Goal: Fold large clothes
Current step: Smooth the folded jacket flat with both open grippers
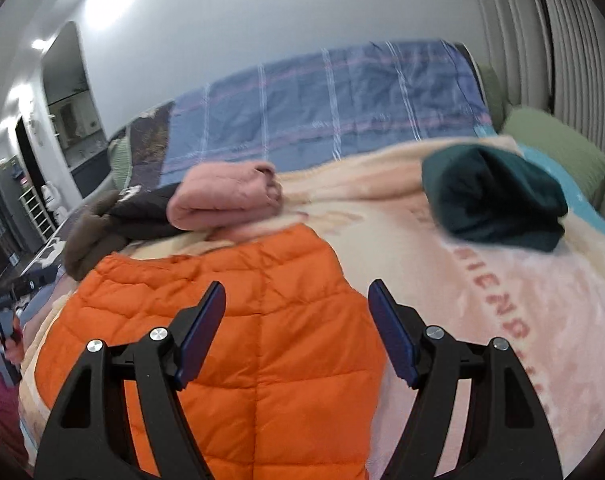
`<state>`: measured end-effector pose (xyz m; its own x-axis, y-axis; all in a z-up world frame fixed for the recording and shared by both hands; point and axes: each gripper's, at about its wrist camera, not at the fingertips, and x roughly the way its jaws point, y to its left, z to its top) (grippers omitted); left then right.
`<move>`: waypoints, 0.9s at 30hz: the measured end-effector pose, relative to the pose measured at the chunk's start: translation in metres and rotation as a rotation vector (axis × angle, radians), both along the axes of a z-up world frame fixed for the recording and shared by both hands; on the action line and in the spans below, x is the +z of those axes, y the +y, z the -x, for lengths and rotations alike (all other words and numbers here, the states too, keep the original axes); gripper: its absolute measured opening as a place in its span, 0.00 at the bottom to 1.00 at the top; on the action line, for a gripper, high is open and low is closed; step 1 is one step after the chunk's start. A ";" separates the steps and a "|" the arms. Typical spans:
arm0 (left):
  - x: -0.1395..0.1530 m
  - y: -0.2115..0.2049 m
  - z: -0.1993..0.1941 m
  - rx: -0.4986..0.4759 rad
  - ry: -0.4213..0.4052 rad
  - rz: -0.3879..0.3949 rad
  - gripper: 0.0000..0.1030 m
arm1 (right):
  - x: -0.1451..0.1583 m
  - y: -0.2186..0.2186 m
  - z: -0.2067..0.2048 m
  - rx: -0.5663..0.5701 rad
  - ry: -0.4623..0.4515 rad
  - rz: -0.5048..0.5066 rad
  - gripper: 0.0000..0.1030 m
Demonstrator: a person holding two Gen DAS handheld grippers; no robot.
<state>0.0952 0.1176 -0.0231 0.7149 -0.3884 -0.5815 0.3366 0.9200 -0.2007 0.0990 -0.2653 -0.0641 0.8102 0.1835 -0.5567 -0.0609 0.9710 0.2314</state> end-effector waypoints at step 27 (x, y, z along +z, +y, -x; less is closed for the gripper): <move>-0.094 -0.078 -0.060 0.093 0.096 -0.233 0.72 | -0.082 0.064 -0.086 0.084 0.179 -0.057 0.66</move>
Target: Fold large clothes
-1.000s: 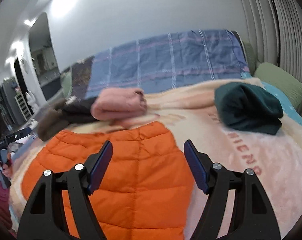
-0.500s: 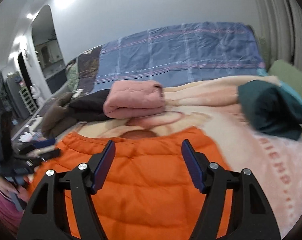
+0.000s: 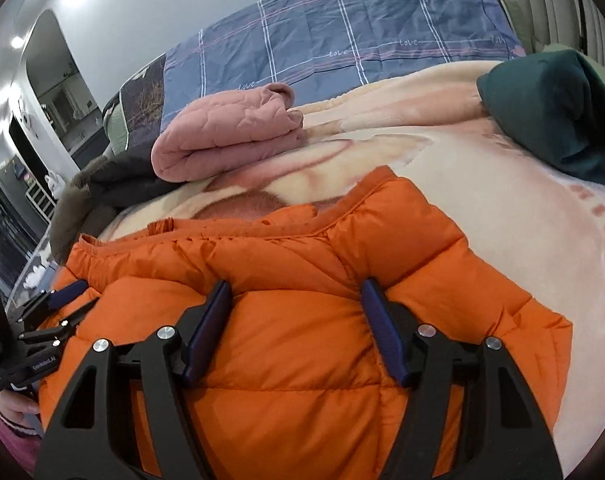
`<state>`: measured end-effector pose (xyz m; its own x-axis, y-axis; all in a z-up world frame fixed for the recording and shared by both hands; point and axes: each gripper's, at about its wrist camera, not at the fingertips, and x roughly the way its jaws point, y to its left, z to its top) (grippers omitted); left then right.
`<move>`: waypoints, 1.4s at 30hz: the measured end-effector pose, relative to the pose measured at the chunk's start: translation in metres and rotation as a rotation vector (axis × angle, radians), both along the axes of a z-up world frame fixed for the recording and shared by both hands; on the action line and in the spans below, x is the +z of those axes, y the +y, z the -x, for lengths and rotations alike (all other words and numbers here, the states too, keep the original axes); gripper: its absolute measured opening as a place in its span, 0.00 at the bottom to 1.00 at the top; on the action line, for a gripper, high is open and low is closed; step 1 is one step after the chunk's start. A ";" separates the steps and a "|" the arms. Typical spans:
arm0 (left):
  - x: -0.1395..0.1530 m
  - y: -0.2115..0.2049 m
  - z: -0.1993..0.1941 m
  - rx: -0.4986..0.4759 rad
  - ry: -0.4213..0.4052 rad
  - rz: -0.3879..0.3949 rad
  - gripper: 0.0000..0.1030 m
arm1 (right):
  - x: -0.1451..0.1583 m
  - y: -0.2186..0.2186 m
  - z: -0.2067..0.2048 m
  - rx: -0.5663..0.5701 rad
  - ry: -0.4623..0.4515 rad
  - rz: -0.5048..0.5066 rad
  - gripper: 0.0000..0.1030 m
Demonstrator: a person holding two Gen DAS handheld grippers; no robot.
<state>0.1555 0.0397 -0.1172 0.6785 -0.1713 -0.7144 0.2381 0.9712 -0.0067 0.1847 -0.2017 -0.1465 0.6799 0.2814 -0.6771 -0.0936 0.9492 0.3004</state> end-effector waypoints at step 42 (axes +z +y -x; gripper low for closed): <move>0.009 -0.014 -0.028 0.140 0.082 0.040 0.70 | -0.004 0.074 -0.004 0.038 0.032 -0.029 0.64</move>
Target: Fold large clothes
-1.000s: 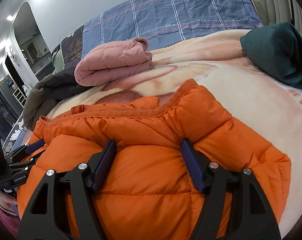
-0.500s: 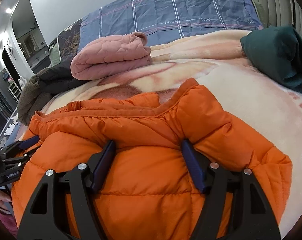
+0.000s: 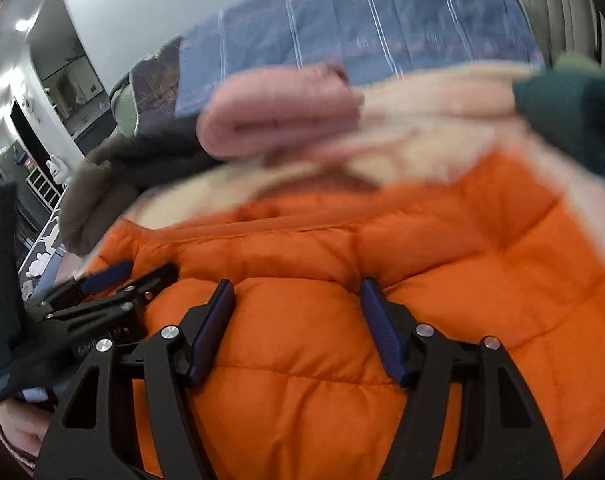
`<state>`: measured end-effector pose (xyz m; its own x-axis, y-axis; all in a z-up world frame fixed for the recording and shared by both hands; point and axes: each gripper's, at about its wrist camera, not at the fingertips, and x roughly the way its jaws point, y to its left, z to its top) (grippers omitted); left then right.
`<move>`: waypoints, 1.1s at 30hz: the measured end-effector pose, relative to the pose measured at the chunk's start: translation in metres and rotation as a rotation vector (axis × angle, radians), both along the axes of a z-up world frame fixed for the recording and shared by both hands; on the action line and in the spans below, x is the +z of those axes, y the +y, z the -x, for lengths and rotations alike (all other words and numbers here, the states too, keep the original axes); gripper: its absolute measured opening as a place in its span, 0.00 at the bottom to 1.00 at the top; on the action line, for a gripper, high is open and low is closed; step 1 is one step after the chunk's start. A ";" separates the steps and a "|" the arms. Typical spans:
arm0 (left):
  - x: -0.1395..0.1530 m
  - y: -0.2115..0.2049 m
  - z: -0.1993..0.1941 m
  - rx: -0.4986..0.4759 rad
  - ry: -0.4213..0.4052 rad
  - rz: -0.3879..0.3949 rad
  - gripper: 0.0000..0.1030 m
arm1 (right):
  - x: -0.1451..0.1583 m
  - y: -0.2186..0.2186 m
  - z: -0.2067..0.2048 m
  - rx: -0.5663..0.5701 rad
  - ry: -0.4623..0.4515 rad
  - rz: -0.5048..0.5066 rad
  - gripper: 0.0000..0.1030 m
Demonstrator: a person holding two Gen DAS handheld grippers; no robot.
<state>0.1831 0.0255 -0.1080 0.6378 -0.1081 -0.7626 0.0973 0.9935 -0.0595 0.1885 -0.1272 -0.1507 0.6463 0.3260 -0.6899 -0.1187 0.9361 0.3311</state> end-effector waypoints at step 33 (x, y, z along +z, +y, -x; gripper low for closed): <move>-0.039 0.014 0.000 -0.007 0.017 0.042 0.73 | -0.020 0.034 0.095 0.092 -0.043 0.240 0.50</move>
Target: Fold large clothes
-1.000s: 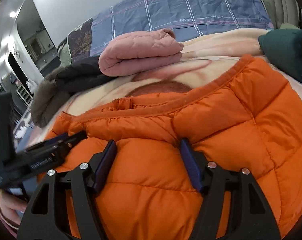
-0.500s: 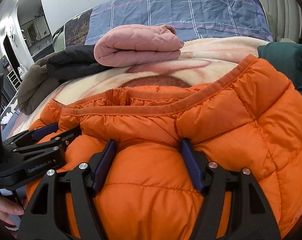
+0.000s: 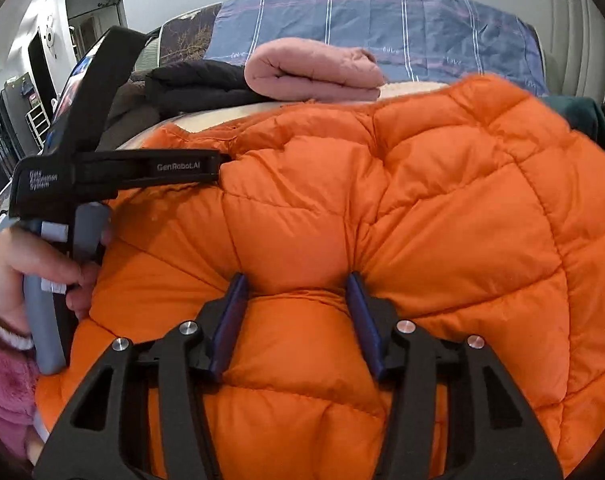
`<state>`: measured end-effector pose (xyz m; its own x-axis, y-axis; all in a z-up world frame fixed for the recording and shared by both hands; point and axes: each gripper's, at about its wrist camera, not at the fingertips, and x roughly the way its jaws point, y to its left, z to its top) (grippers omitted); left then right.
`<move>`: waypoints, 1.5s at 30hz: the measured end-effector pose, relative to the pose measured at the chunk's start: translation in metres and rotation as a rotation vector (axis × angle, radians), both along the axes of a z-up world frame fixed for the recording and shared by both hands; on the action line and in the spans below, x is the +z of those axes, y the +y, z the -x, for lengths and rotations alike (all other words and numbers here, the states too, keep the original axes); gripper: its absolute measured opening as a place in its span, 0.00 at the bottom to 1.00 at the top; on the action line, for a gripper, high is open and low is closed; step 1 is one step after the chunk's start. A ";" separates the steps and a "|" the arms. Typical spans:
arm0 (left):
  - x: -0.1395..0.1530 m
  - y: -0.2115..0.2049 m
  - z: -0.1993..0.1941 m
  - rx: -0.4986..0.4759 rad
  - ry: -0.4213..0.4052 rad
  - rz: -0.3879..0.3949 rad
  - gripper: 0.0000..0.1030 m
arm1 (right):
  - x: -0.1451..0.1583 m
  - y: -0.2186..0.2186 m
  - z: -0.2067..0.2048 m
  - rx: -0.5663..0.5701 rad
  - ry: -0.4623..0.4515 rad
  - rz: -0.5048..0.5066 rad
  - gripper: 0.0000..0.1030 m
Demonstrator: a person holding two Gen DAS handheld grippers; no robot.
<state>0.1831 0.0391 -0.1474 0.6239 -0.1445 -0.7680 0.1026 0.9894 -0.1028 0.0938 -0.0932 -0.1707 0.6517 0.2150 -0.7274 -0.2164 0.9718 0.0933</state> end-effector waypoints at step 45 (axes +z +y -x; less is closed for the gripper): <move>-0.001 0.001 0.002 -0.015 -0.011 0.027 0.74 | 0.104 -0.119 -0.089 -0.234 -0.094 -0.107 0.23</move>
